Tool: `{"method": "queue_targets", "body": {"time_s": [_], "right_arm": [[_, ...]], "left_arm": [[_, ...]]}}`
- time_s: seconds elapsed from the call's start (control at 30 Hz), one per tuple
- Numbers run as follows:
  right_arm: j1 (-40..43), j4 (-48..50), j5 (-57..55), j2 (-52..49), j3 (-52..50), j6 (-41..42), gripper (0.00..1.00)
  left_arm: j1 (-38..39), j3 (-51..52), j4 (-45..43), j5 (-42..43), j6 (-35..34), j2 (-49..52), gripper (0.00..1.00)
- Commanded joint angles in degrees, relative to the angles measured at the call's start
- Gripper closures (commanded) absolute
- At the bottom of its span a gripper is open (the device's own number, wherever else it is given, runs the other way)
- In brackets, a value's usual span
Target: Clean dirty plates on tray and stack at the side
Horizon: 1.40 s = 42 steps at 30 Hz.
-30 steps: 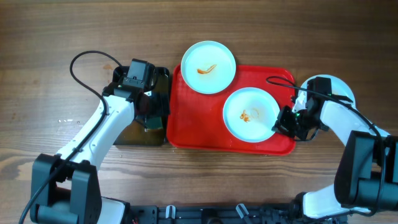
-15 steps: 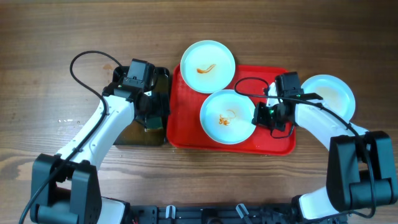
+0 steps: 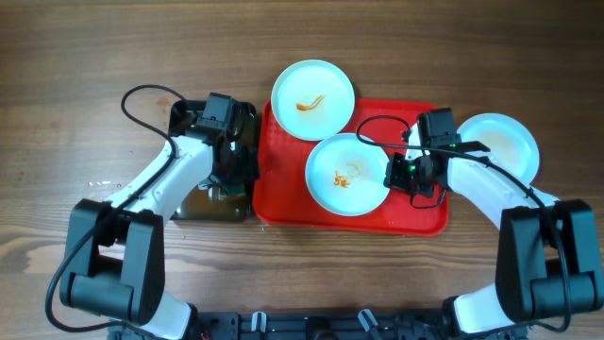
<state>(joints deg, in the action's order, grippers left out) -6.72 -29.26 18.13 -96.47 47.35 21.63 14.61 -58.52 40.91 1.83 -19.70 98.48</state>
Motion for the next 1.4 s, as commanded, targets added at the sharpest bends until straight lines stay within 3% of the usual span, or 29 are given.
{"method": "queue_targets", "body": {"time_s": [0.0, 0.13, 0.27, 0.43, 0.57, 0.7, 0.93, 0.97, 1.0, 1.03, 1.07, 1.1, 1.37], "right_arm": [[0.2, -0.1, -9.8, -2.3, -1.7, 0.8, 0.96], [0.2, -0.1, -9.8, -2.3, -1.7, 0.8, 0.96], [0.2, -0.3, -9.8, -2.3, -1.7, 0.9, 0.96], [0.2, -0.3, -9.6, -2.3, -1.7, 0.8, 0.96], [0.2, -0.4, -9.6, -2.3, -1.7, 0.8, 0.96], [0.2, -0.4, -9.6, -2.3, -1.7, 0.8, 0.96], [0.2, -0.8, -9.6, -2.3, -1.7, 0.9, 0.96], [0.2, -0.8, -9.6, -2.3, -1.7, 0.8, 0.96], [0.2, -0.8, -9.6, -2.3, -1.7, 0.9, 0.96], [0.2, -0.8, -9.6, -2.3, -1.7, 0.8, 0.96], [0.2, -0.8, -9.6, -2.3, -1.7, 0.8, 0.96], [0.2, -0.8, -9.6, -2.3, -1.7, 0.8, 0.96], [0.2, -0.8, -9.6, -2.3, -1.7, 0.9, 0.96]], "left_arm": [[-0.1, -0.6, -0.2, -0.8, -0.1, -0.5, 0.20], [-1.6, -0.7, -0.5, -1.5, -0.8, -4.1, 0.18], [-2.1, -0.6, 0.5, -3.8, -8.2, -4.0, 0.16], [-2.1, 1.2, 0.2, -3.8, -8.2, -2.8, 0.18], [-2.1, 5.3, -4.9, -2.9, -7.7, -1.7, 0.34], [-2.0, 6.9, -8.6, 1.0, -6.0, -1.7, 0.42], [-1.9, 6.9, -8.7, 0.7, -6.0, 1.0, 0.41], [-1.9, 6.9, -8.8, 0.7, -6.0, 1.7, 0.43], [-1.9, 6.9, -8.9, 0.7, -6.0, 2.2, 0.54], [-1.9, 6.9, -8.9, 0.7, -6.0, 2.2, 0.71], [-1.9, 6.9, -9.0, 0.7, -6.0, 2.1, 0.78], [-1.9, 6.9, -9.3, 0.7, -6.0, 2.1, 0.96], [-1.9, 6.8, -9.7, 0.7, -4.5, -3.4, 0.96]]}}
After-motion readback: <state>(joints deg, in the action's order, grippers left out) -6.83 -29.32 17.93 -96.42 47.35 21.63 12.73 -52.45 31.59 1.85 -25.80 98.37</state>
